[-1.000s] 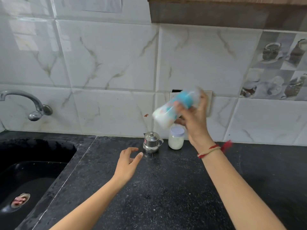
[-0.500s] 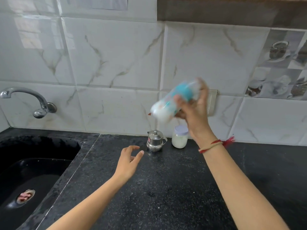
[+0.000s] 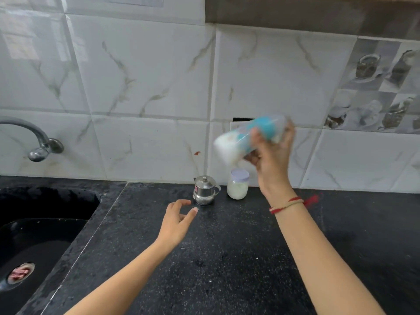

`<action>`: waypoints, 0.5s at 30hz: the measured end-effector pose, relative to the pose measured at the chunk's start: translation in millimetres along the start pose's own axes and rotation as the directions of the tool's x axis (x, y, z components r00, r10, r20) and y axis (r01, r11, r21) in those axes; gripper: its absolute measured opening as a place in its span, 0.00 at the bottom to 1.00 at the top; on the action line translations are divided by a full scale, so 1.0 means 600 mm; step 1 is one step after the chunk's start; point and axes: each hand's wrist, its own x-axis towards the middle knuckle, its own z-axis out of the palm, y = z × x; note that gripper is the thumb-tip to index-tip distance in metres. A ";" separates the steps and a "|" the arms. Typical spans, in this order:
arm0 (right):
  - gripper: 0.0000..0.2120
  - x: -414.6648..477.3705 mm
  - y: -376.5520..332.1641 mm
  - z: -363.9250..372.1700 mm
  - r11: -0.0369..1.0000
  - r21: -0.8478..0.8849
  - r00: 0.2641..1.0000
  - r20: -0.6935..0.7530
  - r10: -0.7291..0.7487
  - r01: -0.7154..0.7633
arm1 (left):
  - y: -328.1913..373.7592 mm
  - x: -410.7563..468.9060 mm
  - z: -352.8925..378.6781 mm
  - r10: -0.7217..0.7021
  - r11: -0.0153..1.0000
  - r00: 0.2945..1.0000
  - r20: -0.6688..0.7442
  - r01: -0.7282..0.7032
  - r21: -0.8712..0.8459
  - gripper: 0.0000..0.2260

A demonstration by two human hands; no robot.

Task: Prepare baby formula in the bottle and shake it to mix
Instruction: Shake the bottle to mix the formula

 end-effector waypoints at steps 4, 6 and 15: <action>0.32 -0.011 -0.007 -0.006 0.980 -0.186 0.978 0.184 0.099 -0.064 | 0.017 0.004 0.022 0.023 0.999 0.998 0.057 -0.022 -0.023 0.16; 0.31 -0.006 -0.009 -0.008 0.986 -0.158 0.986 0.149 0.077 -0.053 | 0.028 0.009 0.028 0.042 0.998 0.998 0.055 -0.040 -0.041 0.16; 0.27 0.020 -0.031 -0.032 0.999 0.035 0.991 -0.131 0.021 -0.016 | 0.027 0.009 0.029 0.012 0.998 1.000 0.016 -0.011 -0.069 0.12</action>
